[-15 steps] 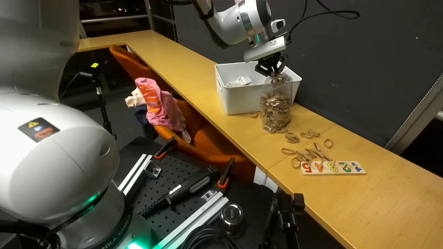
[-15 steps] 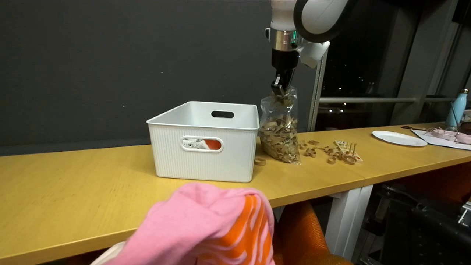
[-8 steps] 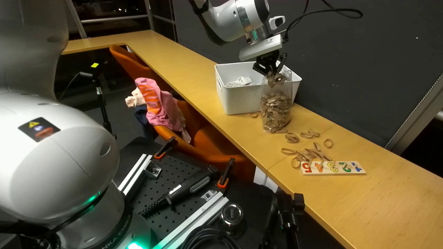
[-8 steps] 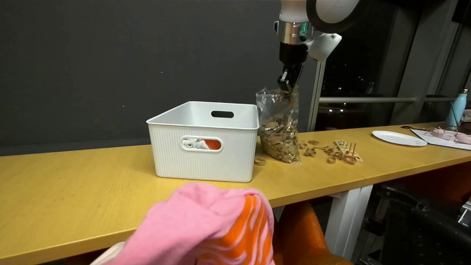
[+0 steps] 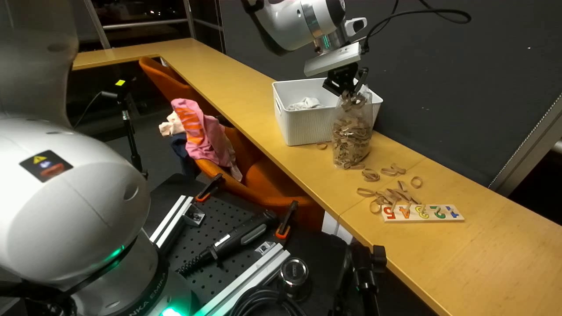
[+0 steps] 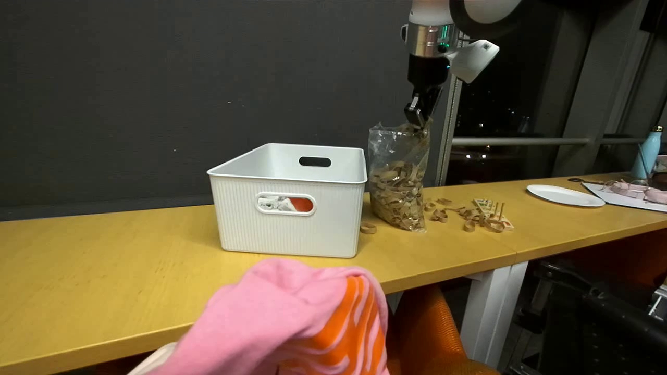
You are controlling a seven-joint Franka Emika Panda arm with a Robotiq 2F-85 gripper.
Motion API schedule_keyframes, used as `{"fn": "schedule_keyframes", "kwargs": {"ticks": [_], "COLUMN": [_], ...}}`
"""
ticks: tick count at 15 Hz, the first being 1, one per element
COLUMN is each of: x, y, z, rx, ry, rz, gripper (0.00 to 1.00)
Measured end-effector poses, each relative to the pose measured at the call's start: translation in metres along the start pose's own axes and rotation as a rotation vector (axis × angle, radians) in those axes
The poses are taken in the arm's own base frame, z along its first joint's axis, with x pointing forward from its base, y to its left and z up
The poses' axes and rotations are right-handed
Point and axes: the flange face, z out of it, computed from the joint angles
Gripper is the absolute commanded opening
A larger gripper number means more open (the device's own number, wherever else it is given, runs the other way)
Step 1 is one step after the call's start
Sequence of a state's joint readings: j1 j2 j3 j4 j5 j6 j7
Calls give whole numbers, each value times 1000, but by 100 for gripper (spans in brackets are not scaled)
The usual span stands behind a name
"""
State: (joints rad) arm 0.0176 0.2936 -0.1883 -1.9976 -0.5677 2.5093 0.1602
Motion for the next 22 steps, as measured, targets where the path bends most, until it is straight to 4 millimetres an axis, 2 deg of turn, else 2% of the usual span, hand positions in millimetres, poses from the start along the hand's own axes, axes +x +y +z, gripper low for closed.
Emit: {"fn": "schedule_keyframes", "kwargs": {"ticks": [6,7,9,17,22], "x": [0,1,2,9,13], "y": [14,16,21,32,36], "z": [3,3,4,14,17], "rx": [-26,-28,-29,-38,-41], "ry": [41,53,68,86,116], "rz": [-18,-20,-24,-49,-69], "gripper": [1,31,38,98,100]}}
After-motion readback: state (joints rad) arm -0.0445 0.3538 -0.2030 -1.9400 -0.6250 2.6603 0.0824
